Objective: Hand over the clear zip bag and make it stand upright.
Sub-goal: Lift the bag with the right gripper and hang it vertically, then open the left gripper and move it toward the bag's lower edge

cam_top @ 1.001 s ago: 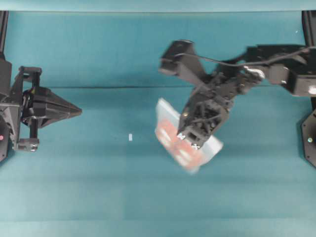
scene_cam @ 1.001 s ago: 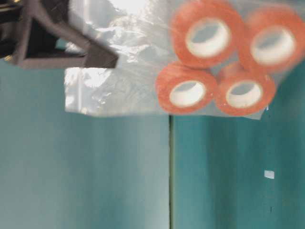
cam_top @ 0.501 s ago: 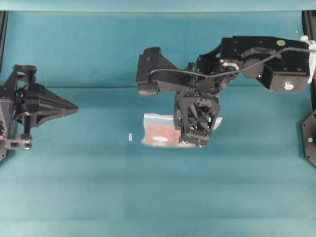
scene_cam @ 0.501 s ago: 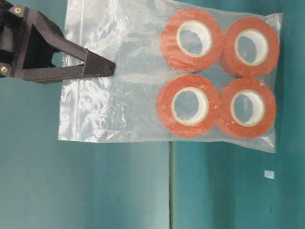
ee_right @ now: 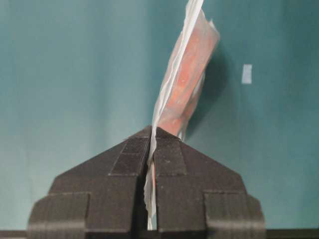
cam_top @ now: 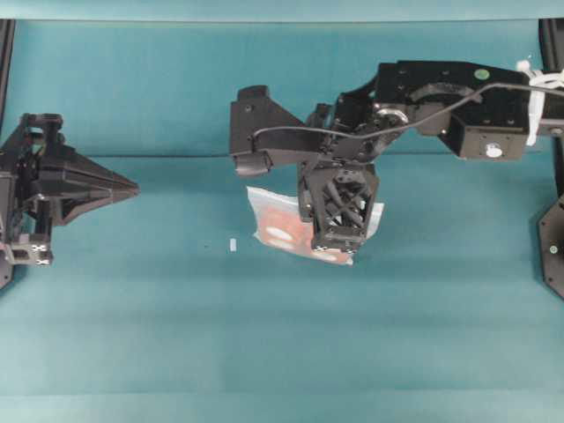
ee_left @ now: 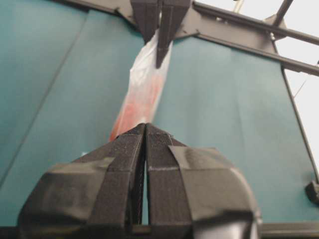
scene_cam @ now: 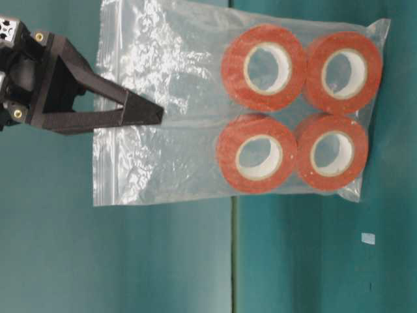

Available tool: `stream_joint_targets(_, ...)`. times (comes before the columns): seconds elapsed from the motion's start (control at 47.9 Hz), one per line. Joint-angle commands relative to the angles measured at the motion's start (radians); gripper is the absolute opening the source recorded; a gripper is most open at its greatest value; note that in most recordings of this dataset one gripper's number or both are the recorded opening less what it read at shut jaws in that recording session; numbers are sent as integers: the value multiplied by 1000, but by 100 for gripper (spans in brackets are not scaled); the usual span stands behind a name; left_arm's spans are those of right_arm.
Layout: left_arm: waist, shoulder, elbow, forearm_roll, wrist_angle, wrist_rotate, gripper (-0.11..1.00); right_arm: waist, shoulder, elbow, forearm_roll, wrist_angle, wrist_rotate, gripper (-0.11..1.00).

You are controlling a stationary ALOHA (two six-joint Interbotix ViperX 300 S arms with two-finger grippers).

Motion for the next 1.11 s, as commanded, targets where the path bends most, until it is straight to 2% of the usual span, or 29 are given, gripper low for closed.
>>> stream_joint_targets(0.0, 2, 9, -11, 2, -11, -20, -1, 5, -8, -32, 0, 6, -21, 0)
stream_joint_targets(0.271, 2, 17, -14, 2, -3, -44, -1, 6, 3, -55, -21, 38, -49, 0)
stream_joint_targets(0.626, 18, 69, -14, 2, -28, -17, -1, 5, 9, -63, -52, 40, -52, 0)
stream_joint_targets(0.834, 18, 80, -12, 0, -29, -18, 1, 6, 17, -77, -58, 40, -83, 0)
stream_joint_targets(0.96, 18, 80, -11, 0, -25, -25, 16, 3, 25, -91, -58, 43, -103, 0)
stream_joint_targets(1.085, 20, 83, -8, 2, -23, -29, 50, 3, 29, -94, -58, 46, -117, 0)
